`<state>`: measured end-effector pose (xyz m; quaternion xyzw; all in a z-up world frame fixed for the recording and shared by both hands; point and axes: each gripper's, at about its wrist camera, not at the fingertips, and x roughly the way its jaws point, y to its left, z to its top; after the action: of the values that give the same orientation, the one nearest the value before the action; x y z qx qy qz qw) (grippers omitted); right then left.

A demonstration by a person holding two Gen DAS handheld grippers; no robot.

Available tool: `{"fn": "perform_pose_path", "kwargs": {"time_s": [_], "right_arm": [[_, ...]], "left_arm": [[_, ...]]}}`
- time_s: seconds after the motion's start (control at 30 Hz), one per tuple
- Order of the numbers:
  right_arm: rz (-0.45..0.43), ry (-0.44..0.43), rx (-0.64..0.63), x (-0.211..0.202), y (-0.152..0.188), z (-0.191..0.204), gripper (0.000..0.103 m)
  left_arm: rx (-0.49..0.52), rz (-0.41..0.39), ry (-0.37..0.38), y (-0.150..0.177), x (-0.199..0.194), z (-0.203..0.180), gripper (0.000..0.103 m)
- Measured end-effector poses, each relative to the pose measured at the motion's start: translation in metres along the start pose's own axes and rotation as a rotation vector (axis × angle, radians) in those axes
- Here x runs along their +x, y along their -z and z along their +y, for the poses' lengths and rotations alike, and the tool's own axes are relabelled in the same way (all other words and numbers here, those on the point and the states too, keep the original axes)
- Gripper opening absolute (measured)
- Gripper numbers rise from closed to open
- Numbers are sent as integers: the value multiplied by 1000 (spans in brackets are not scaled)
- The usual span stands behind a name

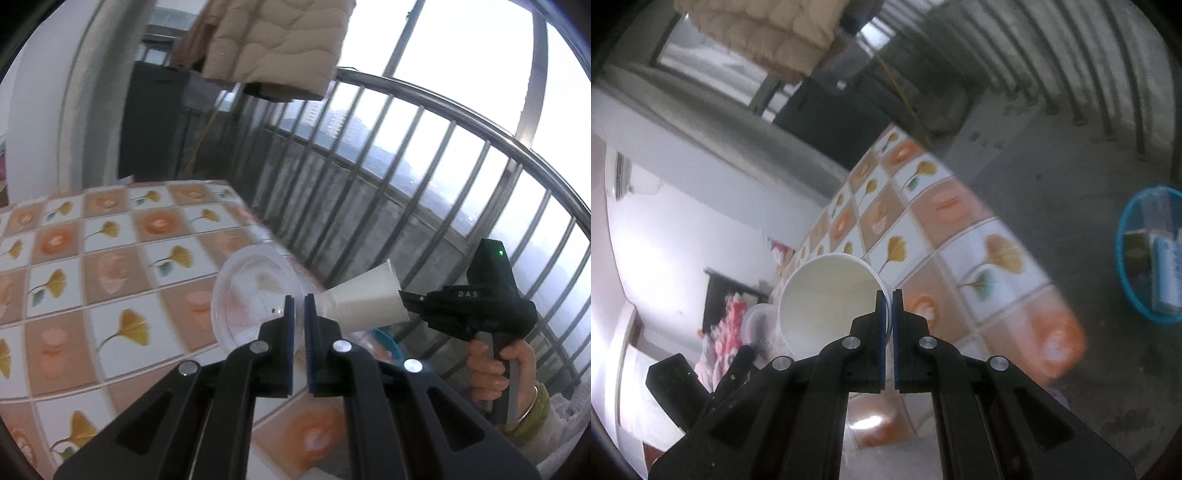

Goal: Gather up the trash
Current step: 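Carry both cups to the blue wastebasket and release them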

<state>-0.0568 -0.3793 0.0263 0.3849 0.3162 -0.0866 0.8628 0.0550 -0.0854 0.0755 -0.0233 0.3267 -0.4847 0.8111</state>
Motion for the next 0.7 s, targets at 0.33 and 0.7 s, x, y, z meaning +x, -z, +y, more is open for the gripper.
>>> {"fn": "perform_pose_path", "kwargs": {"time_s": [0.33, 0.7], "right_arm": [[-250, 139, 122, -109, 4, -75, 1], [-419, 396, 401, -178, 37, -204, 1]], "left_arm": [[26, 142, 234, -17, 66, -80, 4], [249, 485, 232, -5, 201, -200, 5]]}}
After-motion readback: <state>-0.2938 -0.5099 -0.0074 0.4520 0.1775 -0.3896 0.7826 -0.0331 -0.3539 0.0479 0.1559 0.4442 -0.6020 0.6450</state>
